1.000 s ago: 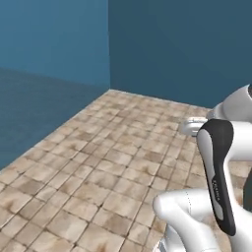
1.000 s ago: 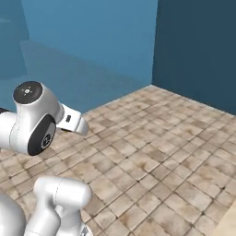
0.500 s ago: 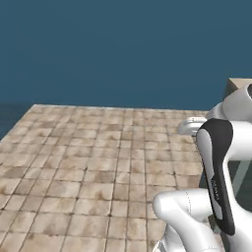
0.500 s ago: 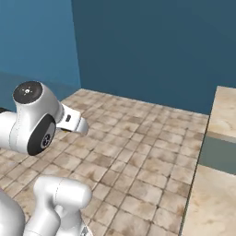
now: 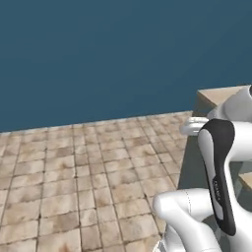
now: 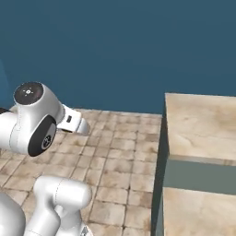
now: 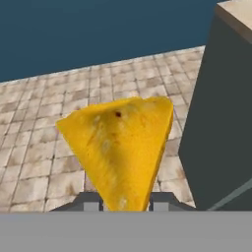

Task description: Take the cheese, chicken drumstick, and mushroom from the fridge and place them on the plate on the dining counter to create an appetizer plate.

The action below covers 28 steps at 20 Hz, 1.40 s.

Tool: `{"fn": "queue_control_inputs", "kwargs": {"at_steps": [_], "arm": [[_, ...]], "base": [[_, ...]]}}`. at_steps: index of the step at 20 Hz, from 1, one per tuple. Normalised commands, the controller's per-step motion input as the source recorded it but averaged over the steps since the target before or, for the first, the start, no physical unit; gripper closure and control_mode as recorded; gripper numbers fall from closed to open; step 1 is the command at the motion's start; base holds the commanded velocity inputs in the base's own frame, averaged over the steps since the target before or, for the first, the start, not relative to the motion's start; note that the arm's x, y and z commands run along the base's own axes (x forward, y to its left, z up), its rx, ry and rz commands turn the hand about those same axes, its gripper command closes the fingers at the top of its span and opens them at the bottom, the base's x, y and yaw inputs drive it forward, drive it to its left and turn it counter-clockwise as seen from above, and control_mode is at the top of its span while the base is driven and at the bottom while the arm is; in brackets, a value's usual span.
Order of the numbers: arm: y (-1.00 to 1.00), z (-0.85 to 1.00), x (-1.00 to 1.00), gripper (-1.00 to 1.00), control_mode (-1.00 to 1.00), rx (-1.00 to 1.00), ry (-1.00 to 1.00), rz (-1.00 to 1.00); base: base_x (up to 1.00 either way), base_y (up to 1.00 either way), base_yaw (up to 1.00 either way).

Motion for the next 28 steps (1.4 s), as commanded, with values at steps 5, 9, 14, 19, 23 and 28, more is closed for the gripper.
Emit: {"fn": "queue_control_inputs", "kwargs": {"at_steps": [5,9,14,19,23,28], "arm": [[0.00,0.00,0.00,1.00,1.00,0.00,0.00,0.00],[0.00,0.00,0.00,1.00,1.00,0.00,0.00,0.00],[0.00,0.00,0.00,1.00,1.00,0.00,0.00,0.00],[0.00,0.00,0.00,1.00,1.00,0.00,0.00,0.00],[0.00,0.00,0.00,1.00,1.00,0.00,0.00,0.00],[0.00,0.00,0.00,1.00,1.00,0.00,0.00,0.00]], "base": [[1.00,0.55,-0.34],[1.00,0.77,-0.29],[1.00,0.47,-0.39],[1.00,0.25,-0.48],[1.00,0.28,-0.52],[1.00,0.36,-0.51]]}}
